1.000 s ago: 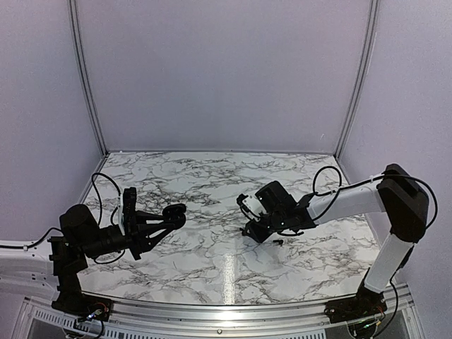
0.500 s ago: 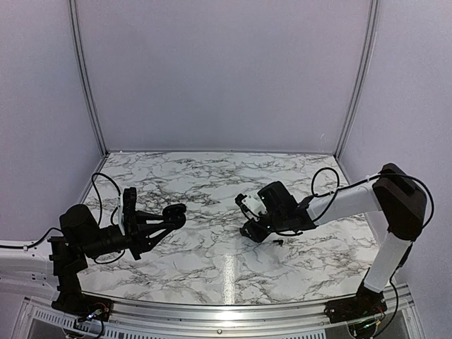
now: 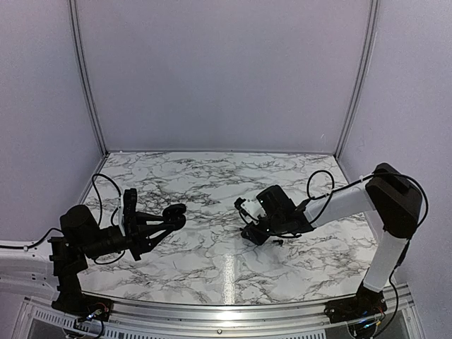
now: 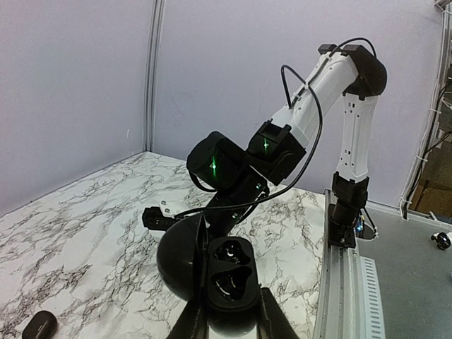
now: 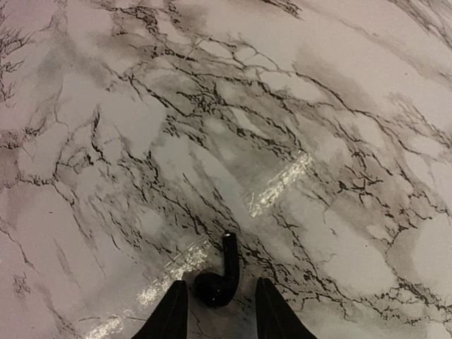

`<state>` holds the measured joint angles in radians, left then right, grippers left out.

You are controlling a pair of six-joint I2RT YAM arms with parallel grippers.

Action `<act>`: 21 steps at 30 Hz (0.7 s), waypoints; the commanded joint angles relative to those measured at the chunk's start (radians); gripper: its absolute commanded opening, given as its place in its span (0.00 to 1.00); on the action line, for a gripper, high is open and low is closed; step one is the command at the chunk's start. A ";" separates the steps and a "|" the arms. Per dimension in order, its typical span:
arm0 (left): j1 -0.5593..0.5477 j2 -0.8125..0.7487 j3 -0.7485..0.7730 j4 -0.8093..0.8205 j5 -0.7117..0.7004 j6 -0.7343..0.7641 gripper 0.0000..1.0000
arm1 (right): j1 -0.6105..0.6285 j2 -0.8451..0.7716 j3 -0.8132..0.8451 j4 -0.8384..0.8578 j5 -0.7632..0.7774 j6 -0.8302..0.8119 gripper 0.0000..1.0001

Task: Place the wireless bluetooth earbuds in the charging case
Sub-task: Pick up the left earbud from the center of the board.

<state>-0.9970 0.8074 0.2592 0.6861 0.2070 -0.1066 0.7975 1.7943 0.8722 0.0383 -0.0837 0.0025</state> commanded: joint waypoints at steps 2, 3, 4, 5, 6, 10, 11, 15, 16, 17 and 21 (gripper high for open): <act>-0.003 0.001 -0.012 0.017 -0.015 0.015 0.00 | -0.006 0.053 0.003 0.035 0.022 -0.051 0.34; -0.003 0.001 -0.012 0.018 -0.015 0.015 0.00 | -0.007 0.059 0.004 0.036 0.028 -0.055 0.34; -0.003 0.003 -0.012 0.018 -0.015 0.016 0.00 | -0.006 0.064 0.003 0.038 0.030 -0.058 0.33; -0.003 0.003 -0.012 0.018 -0.017 0.019 0.00 | -0.005 0.067 0.001 0.040 0.031 -0.061 0.32; -0.003 0.002 -0.012 0.019 -0.019 0.019 0.00 | -0.005 0.070 -0.001 0.041 0.033 -0.062 0.31; -0.003 0.002 -0.015 0.018 -0.021 0.021 0.00 | -0.004 0.066 -0.009 0.037 0.036 -0.059 0.28; -0.003 0.001 -0.014 0.018 -0.021 0.023 0.00 | -0.003 0.060 -0.014 0.035 0.035 -0.056 0.28; -0.003 0.003 -0.012 0.018 -0.021 0.022 0.00 | 0.002 0.035 -0.040 0.028 0.046 -0.039 0.34; -0.003 0.001 -0.012 0.018 -0.021 0.021 0.00 | 0.003 0.027 -0.049 0.031 0.050 -0.034 0.34; -0.003 0.000 -0.012 0.018 -0.021 0.020 0.00 | 0.003 0.022 -0.056 0.032 0.053 -0.029 0.33; -0.003 0.001 -0.011 0.018 -0.021 0.021 0.00 | 0.002 0.023 -0.072 0.041 0.058 -0.023 0.28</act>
<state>-0.9970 0.8108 0.2546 0.6861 0.1967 -0.0963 0.7986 1.8095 0.8368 0.1471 -0.0540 -0.0341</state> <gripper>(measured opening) 0.223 0.300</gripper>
